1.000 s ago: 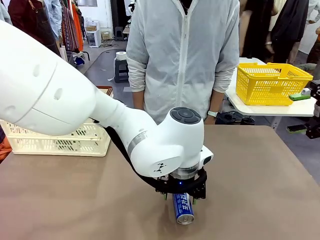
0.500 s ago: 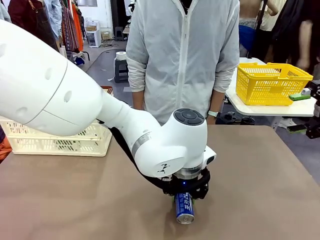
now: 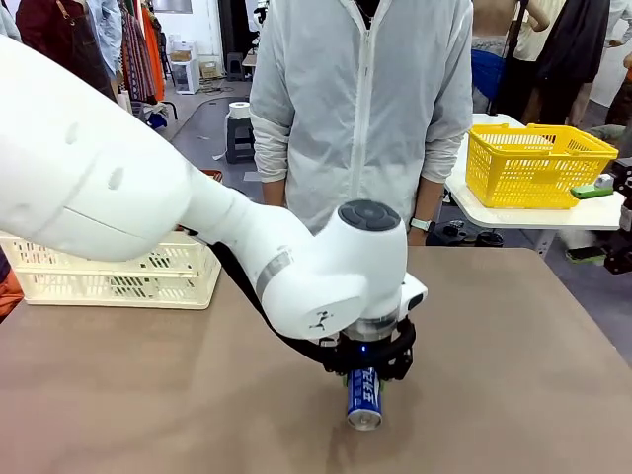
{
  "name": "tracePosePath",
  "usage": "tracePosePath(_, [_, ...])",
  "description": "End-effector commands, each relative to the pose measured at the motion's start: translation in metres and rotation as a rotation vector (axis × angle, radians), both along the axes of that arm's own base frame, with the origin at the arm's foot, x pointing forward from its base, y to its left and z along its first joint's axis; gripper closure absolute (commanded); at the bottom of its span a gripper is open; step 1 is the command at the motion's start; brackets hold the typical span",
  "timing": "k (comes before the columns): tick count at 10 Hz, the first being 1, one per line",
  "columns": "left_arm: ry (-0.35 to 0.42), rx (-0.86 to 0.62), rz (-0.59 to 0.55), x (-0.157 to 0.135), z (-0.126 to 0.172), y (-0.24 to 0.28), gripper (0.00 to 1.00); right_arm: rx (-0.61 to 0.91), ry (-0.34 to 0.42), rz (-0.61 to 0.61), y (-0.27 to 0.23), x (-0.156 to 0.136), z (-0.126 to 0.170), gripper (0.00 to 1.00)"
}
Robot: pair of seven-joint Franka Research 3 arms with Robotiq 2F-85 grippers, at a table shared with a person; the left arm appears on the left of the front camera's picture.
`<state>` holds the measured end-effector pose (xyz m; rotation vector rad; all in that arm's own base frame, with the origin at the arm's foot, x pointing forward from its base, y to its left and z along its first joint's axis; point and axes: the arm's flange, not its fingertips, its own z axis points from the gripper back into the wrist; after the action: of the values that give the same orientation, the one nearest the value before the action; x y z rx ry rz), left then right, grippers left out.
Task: Place the drinks into the Shopping basket.
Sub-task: Pick up one drink and place it into the Shopping basket.
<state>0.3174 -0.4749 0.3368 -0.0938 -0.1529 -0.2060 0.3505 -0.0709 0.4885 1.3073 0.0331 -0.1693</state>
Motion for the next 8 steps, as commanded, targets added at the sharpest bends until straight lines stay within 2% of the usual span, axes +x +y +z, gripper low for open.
tracePosePath(1, [0.006, -0.062, -0.105, -0.012, 0.083, 0.038, 1.00, -0.006, 0.010, 0.006, -0.001, -0.001, 0.003, 0.00])
tracePosePath(2, [0.011, -0.126, -0.210, -0.025, 0.147, 0.066, 1.00, -0.006, 0.010, 0.006, -0.001, -0.001, 0.003, 0.00])
tracePosePath(3, [-0.026, -0.104, -0.282, -0.037, 0.195, 0.089, 1.00, -0.006, 0.010, 0.006, -0.001, -0.001, 0.003, 0.00])
tracePosePath(4, [-0.035, -0.089, -0.309, -0.047, 0.226, 0.109, 1.00, -0.006, 0.010, 0.006, -0.001, -0.001, 0.003, 0.00])
tracePosePath(5, [-0.065, -0.064, -0.344, -0.062, 0.245, 0.123, 1.00, -0.006, 0.010, 0.006, -0.001, -0.001, 0.003, 0.00])
tracePosePath(6, [-0.074, -0.059, -0.422, -0.081, 0.251, 0.131, 1.00, -0.006, 0.010, 0.006, -0.001, -0.001, 0.003, 0.00])
tracePosePath(8, [-0.168, -0.050, -0.399, -0.115, 0.255, 0.150, 1.00, -0.006, 0.010, 0.006, -0.001, -0.001, 0.003, 0.00])
